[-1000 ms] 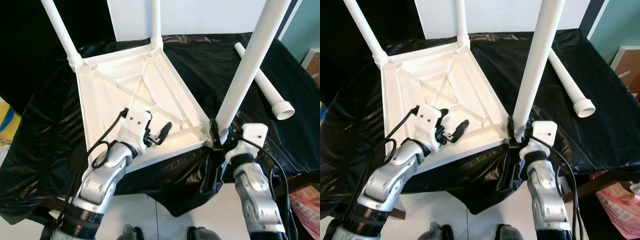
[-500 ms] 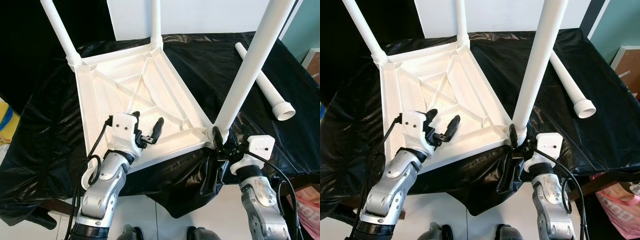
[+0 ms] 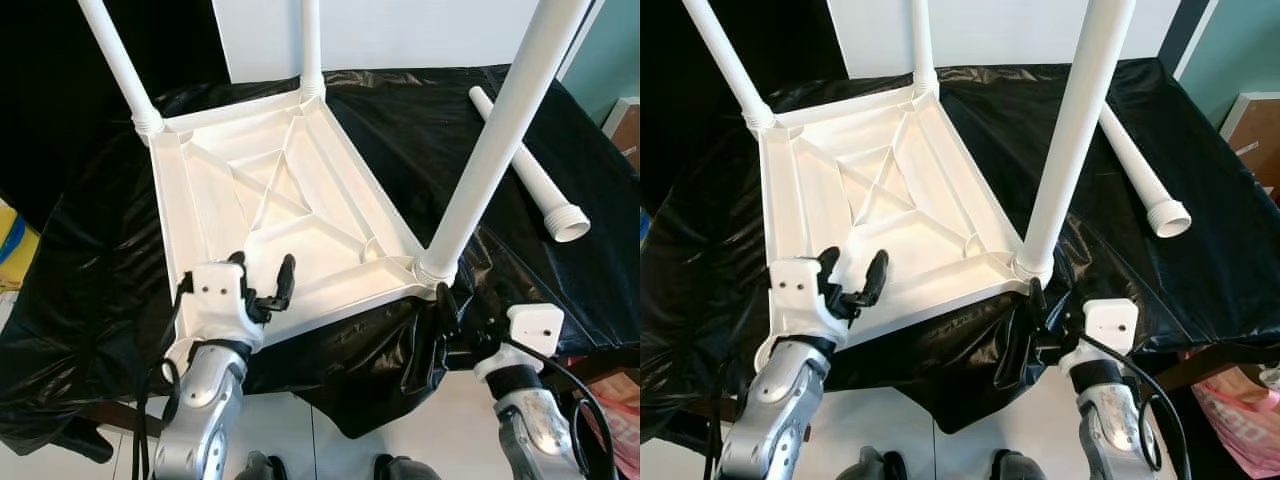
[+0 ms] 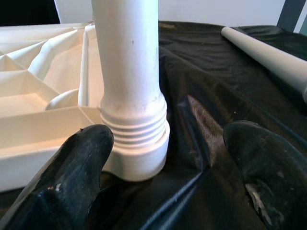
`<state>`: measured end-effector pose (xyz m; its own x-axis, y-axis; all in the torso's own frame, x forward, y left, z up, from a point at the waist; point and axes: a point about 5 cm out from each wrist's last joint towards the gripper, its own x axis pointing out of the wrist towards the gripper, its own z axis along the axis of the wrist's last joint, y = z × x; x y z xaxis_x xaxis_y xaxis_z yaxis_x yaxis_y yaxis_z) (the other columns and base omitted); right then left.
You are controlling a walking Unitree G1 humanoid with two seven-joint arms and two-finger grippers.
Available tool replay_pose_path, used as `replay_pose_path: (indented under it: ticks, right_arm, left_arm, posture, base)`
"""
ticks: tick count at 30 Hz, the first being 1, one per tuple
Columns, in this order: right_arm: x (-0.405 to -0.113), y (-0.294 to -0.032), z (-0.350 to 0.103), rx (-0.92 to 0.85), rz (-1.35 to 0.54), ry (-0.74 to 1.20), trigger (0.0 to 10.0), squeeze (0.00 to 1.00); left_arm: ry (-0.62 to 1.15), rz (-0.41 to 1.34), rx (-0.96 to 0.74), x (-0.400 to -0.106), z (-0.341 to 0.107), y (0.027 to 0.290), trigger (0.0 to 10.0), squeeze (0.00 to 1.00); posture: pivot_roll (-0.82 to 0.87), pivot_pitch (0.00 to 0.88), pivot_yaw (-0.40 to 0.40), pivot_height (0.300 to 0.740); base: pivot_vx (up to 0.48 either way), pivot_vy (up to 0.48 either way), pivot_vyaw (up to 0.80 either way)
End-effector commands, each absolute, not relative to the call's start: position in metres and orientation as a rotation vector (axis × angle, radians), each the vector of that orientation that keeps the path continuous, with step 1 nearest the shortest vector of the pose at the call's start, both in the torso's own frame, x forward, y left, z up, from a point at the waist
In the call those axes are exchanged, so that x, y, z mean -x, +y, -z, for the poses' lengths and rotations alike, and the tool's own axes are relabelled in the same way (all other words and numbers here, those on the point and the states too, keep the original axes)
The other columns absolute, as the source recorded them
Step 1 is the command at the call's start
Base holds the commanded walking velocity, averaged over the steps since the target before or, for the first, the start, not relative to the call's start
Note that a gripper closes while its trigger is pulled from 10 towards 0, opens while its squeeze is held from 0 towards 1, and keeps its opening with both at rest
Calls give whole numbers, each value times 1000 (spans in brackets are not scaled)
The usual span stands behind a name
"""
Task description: Building children table
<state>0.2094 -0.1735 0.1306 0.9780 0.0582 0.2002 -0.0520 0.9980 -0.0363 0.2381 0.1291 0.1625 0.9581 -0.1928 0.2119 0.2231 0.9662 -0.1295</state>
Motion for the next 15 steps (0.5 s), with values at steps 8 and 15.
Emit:
replay_pose_path:
  ticks: [8,15]
  right_arm:
    - [-204,-167,-131,62,-110,-196,10000,0]
    - [-202,-164,-136,68,-142,-211,10000,0]
  left_arm:
    - [-222,246,172,-225,-163,122,10000,0]
    - [-235,226,173,-221,-166,124,10000,0]
  posture:
    - [-122,160,14,740]
    - [-117,165,11,740]
  base:
    - [0,0,209]
    - [0,0,800]
